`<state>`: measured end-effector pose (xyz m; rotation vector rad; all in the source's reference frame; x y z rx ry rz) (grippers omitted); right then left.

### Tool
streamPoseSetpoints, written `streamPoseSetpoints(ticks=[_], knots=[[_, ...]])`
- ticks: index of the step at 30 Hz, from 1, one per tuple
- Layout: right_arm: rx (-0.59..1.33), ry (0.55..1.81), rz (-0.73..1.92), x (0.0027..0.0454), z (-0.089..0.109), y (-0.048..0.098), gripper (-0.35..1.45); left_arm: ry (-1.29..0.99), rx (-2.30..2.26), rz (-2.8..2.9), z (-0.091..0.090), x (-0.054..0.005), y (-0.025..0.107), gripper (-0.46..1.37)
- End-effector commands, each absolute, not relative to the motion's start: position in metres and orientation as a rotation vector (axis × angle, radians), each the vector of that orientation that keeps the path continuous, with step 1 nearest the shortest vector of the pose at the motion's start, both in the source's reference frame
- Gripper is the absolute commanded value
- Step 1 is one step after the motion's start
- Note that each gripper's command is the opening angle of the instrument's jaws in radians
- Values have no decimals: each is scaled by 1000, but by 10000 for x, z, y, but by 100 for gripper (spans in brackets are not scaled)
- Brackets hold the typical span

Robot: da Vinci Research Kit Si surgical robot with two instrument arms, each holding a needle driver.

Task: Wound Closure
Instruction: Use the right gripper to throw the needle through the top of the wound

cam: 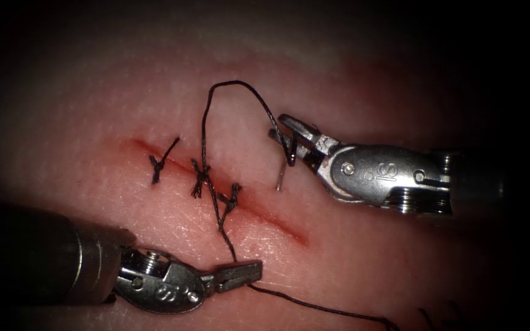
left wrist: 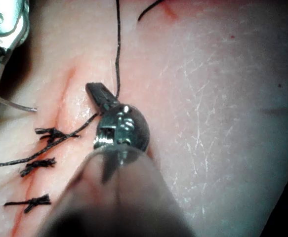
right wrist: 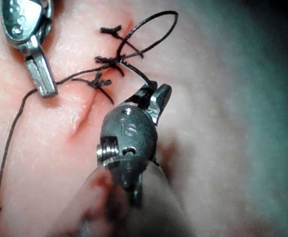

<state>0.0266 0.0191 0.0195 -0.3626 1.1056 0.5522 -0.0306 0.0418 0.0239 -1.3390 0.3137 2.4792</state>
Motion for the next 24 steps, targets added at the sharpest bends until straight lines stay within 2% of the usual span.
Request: streamPoseSetpoints(ticks=[1, 11, 24], knots=[[-386, 1102, 552, 266, 196, 189, -35, 312, -1341, 2476, 238, -307, 422, -35], [-438, 1106, 534, 266, 186, 187, -35, 309, -1335, 2493, 257, -308, 435, -35], [-464, 1096, 535, 265, 178, 189, -35, 179, -1245, 2526, 330, -280, 374, -35]])
